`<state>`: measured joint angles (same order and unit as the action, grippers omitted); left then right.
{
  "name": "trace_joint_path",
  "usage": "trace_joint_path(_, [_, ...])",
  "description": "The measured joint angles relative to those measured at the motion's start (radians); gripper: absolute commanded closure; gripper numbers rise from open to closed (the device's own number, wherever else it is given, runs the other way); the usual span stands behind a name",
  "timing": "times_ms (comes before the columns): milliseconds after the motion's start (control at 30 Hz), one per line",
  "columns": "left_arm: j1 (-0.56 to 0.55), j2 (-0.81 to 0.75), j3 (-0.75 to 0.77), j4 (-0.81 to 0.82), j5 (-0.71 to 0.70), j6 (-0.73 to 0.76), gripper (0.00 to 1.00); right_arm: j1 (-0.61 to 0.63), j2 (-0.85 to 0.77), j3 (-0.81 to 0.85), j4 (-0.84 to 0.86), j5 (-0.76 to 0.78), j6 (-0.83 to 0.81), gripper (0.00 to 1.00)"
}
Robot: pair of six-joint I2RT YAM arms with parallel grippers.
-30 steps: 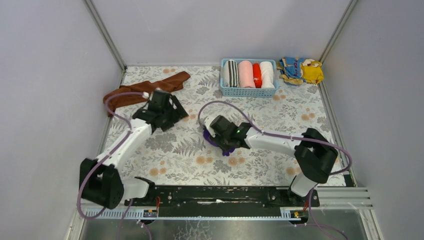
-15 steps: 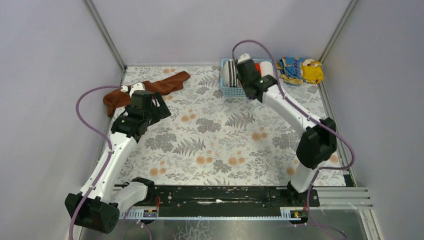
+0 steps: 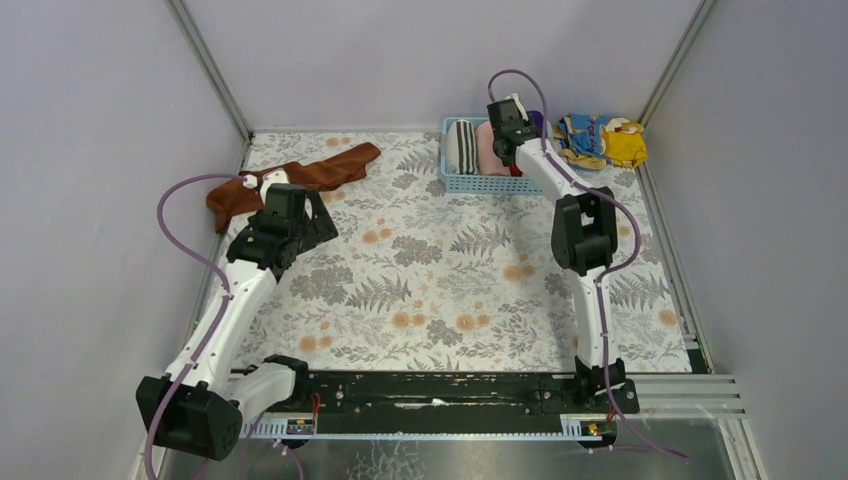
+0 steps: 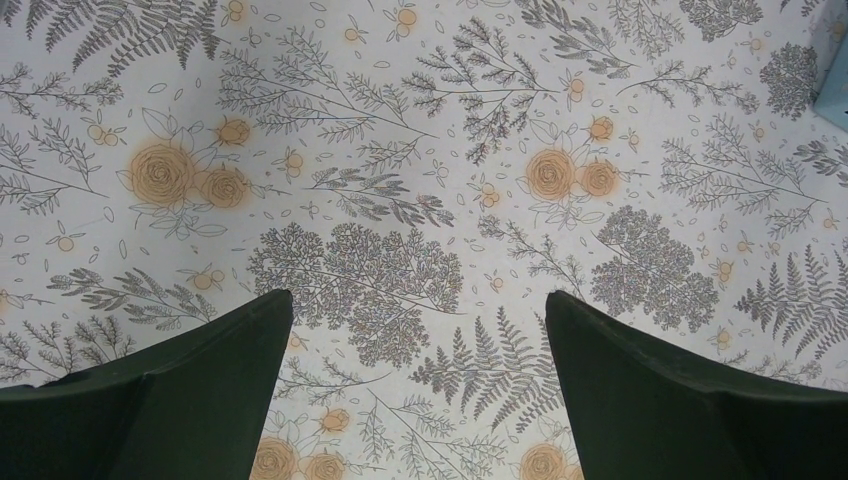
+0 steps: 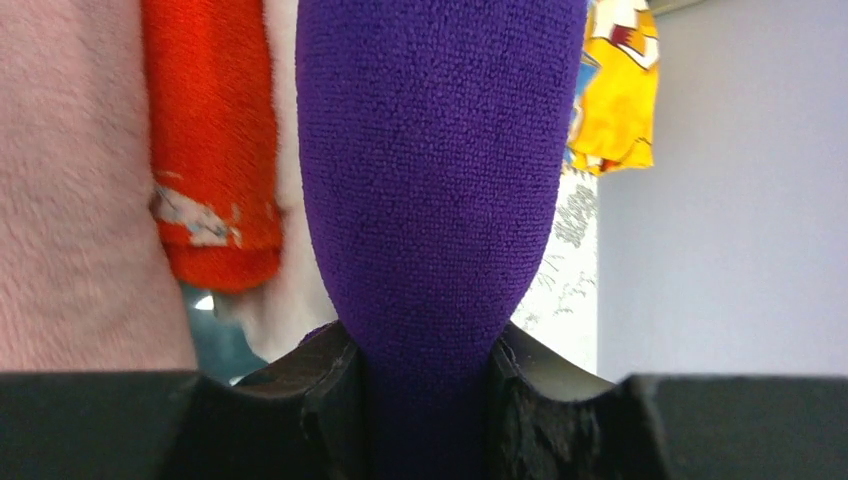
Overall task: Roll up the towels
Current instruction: Place the towel in the bin.
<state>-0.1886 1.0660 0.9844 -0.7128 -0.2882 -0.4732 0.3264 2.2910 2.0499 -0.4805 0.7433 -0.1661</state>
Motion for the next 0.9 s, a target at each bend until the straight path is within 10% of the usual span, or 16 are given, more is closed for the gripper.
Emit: trace_joint_path(900, [0.023,0.009,-0.005,0.000,-0.003,0.000,0.02,-0.094,0.157,0.174,-0.095,-0.509,0.265,0.49])
